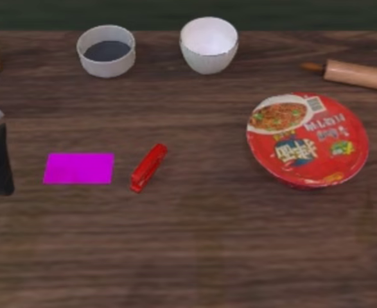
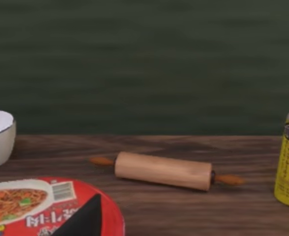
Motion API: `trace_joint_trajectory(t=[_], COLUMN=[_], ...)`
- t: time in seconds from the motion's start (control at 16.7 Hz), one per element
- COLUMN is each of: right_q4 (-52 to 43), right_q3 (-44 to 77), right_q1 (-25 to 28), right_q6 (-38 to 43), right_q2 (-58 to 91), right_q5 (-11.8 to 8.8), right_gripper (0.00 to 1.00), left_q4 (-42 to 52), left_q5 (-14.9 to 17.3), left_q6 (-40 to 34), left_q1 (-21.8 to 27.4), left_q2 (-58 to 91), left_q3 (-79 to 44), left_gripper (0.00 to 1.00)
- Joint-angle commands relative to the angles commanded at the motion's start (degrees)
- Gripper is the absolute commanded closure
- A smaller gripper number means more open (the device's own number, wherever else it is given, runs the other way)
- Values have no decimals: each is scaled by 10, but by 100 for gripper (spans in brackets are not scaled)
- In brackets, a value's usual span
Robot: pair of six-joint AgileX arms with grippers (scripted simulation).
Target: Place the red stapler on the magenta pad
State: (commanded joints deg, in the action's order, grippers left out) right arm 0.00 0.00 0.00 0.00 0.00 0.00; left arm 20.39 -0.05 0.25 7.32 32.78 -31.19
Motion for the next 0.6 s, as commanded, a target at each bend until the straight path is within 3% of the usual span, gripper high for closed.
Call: trace_joint_trajectory(t=[0.6], right_q4=[0], right_q3=[0], right_q1=[0], right_q6=[0], right_q2=[0], right_q5=[0], right_gripper=[0], left_q4=[358], left_q5=[-1], left_q6=[11], left_q1=[126], left_q2=[638], left_q3=[-532], left_gripper=[0])
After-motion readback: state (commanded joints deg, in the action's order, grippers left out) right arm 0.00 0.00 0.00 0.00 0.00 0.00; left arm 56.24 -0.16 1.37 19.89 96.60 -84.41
